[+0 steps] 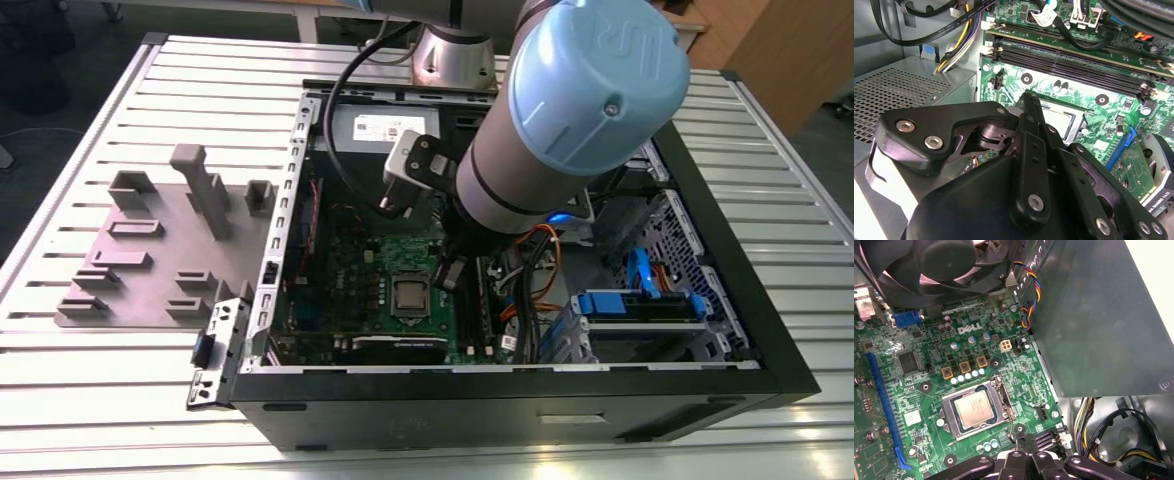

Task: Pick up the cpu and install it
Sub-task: 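Install the first cpu locking lever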

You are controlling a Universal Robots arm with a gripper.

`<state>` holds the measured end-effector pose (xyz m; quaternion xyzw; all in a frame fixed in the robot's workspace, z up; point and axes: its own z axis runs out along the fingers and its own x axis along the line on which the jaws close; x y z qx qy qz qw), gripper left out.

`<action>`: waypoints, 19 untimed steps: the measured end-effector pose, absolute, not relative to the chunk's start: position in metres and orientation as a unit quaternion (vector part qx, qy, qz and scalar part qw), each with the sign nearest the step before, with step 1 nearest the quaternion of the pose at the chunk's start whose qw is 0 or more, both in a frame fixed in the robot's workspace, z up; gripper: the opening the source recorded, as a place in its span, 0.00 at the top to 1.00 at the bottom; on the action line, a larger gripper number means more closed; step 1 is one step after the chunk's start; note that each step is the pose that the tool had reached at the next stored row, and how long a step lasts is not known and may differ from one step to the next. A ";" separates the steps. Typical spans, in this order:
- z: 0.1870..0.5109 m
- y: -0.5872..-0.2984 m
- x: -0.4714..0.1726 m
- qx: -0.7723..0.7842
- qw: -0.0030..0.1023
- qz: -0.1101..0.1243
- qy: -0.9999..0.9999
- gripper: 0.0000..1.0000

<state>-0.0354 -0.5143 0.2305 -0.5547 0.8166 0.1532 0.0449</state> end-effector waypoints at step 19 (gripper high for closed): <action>0.230 -0.514 -0.037 -0.613 0.016 0.127 0.779 0.89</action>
